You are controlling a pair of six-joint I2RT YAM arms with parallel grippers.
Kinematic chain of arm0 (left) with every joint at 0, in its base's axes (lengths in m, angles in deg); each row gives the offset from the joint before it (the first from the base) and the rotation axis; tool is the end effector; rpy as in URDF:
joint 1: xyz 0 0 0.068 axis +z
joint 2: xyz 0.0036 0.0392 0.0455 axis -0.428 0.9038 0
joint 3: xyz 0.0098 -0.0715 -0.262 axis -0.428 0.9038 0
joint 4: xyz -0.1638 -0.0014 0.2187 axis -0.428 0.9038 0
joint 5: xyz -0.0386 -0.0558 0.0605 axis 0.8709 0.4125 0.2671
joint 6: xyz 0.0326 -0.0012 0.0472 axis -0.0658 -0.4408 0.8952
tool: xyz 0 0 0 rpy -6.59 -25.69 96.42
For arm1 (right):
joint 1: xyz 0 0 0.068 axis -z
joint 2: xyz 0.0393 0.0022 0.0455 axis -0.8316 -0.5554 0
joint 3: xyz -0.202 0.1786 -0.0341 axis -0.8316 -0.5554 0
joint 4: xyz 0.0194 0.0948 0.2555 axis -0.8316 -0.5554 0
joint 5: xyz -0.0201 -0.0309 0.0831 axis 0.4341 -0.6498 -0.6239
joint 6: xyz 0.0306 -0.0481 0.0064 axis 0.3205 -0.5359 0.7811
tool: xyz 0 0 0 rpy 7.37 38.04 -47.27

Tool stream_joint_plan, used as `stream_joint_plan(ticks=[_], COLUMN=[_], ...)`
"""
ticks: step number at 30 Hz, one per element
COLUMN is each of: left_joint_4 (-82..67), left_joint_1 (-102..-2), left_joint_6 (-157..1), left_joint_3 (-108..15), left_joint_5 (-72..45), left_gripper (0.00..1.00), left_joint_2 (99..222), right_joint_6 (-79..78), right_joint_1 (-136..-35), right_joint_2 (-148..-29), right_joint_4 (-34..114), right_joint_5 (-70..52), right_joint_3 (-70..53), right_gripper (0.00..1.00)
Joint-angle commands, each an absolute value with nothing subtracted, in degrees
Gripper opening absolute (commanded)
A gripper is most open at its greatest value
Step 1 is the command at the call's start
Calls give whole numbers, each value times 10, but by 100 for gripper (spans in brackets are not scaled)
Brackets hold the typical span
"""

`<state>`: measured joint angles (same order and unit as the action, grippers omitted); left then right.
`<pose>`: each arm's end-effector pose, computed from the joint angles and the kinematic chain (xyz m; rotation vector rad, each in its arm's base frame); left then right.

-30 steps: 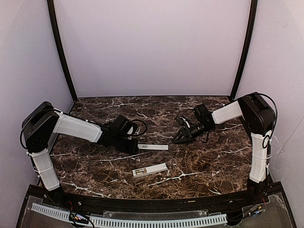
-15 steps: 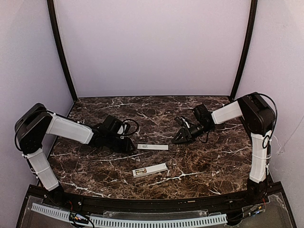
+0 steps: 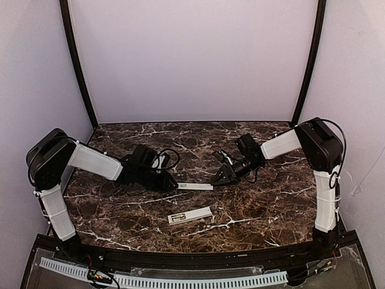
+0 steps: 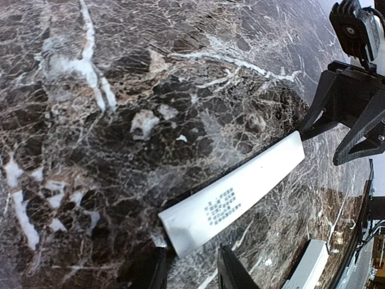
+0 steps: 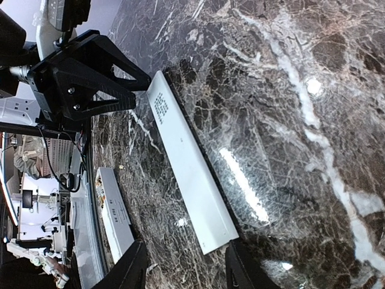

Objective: Load the batteries into the remote control
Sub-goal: Move the battery cover to the center of the board.

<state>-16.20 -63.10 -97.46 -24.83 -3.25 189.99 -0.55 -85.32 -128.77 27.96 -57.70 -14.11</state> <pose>0.2832 -0.2357 0.1170 0.3225 2.4683 -0.9354 0.3405 0.2277 0.0888 -0.8306 2.4993 1.5086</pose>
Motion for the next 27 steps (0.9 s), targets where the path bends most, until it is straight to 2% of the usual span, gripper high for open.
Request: stream_joint_plan(ticks=[1,8,19,27], left_joint_4=[-143,-223,-272,-364], left_joint_1=[-631,-631,-631,-631], left_joint_6=[-980,-1014,-1043,-1087], left_joint_3=[-237,-205,-195,-151], left_joint_5=[20,61,68,91], left_gripper=[29,24,23,20], left_joint_2=[1933,1908,1905,1889], right_joint_6=[-7,-12,-18,-20], right_joint_1=[-860,-859,-859,-864], right_joint_2=[-1331,-1340,-1327,-1301], right_joint_4=[255,255,256,260], right_joint_5=[-533,-531,-539,-547], right_joint_3=[-139,-140,-151,-173], right_gripper=[44,42,42,41])
